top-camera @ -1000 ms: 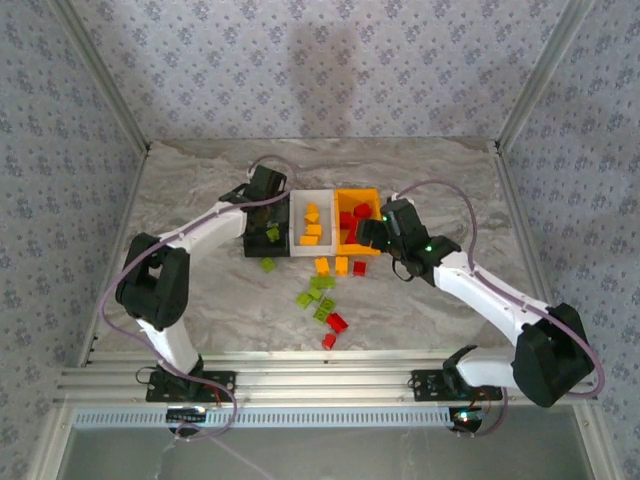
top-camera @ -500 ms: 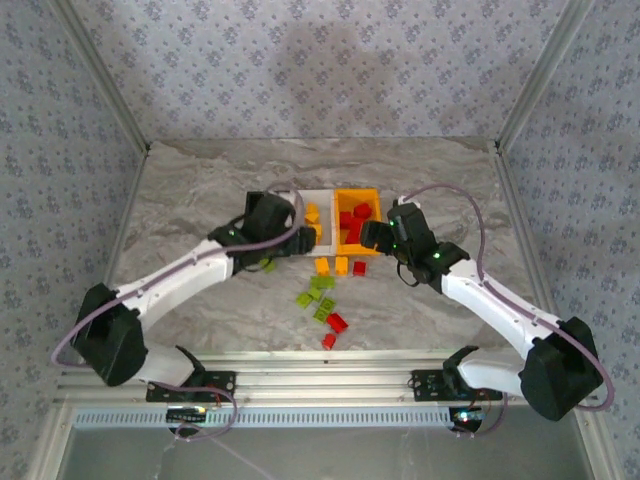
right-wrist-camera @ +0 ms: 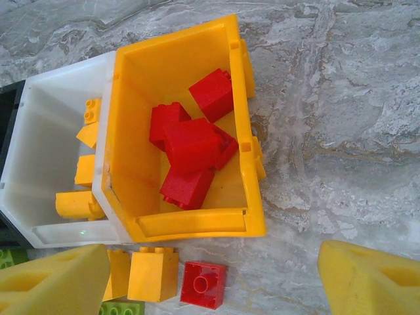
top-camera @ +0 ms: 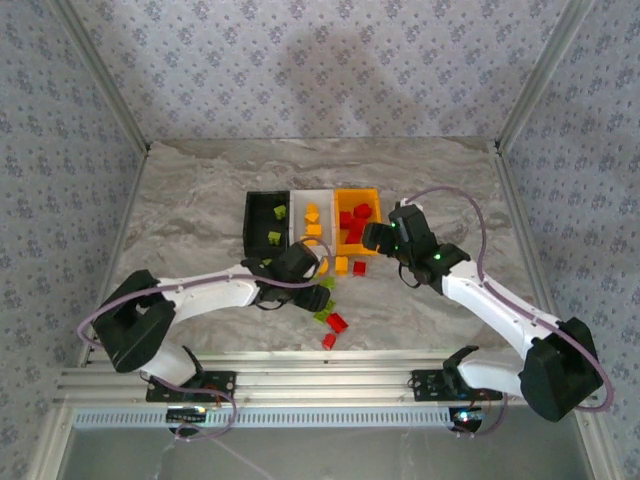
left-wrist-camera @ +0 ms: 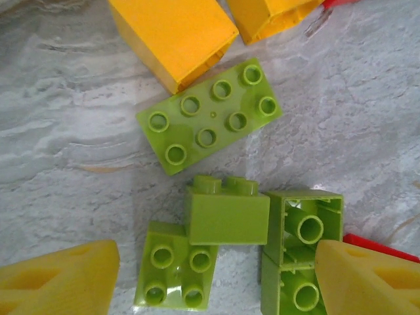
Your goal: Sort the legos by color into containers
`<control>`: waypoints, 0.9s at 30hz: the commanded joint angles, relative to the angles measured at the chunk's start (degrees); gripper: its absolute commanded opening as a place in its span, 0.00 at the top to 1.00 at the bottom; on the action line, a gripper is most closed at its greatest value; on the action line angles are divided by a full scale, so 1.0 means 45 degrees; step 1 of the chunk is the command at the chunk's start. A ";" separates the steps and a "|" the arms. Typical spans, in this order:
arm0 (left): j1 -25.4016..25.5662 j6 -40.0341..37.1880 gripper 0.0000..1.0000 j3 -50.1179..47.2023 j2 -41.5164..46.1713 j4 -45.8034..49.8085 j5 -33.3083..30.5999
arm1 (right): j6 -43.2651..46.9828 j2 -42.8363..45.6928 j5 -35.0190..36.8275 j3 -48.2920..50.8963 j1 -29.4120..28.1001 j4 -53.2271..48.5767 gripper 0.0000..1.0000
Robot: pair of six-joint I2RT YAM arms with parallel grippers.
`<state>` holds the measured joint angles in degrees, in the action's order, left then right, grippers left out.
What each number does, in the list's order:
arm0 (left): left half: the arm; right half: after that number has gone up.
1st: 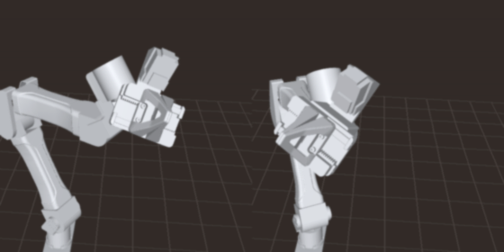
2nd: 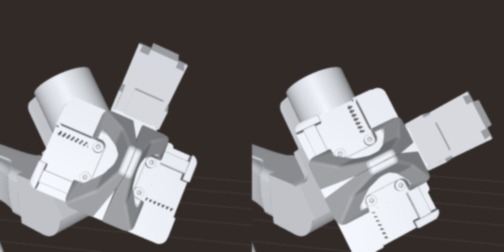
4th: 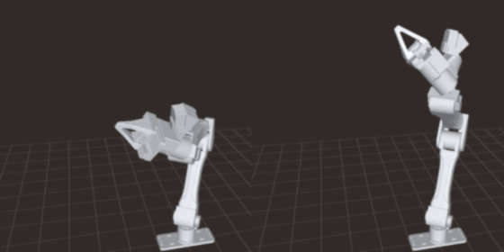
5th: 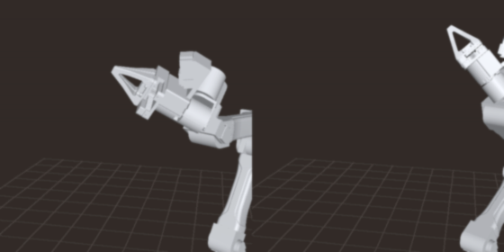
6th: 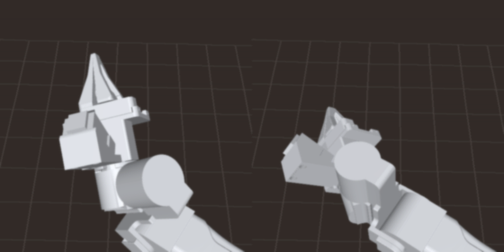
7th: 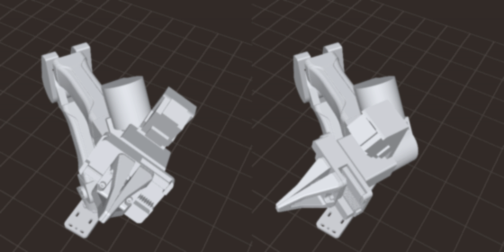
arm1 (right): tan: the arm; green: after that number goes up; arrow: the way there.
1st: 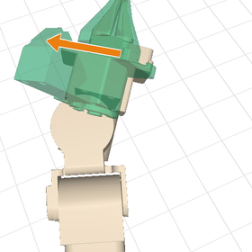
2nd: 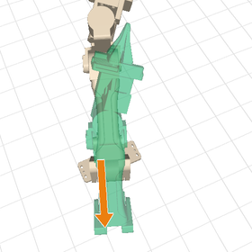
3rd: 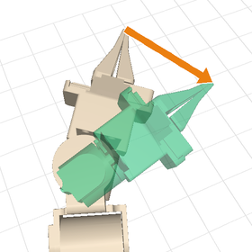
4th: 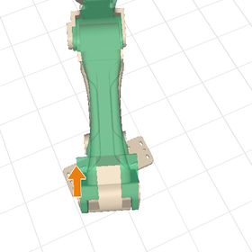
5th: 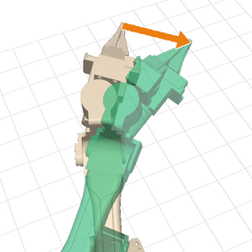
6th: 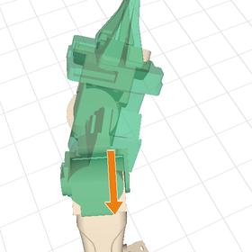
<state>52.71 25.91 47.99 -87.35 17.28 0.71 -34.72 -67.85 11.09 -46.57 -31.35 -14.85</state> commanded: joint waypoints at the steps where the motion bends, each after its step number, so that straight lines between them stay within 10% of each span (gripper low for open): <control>1: 0.0151 -0.0493 0.24 0.0623 -0.0555 -0.0128 -0.0367 | -0.0157 0.0303 -0.0038 0.0164 0.0094 -0.0251 0.15; 27: 0.0436 -0.0856 0.61 0.0976 -0.1380 0.0138 -0.1053 | -0.0146 0.0511 -0.0053 0.0182 0.0403 -0.0245 0.15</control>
<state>54.26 22.57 51.29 -93.34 17.32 -4.32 -34.72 -66.83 10.68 -46.19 -29.95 -15.00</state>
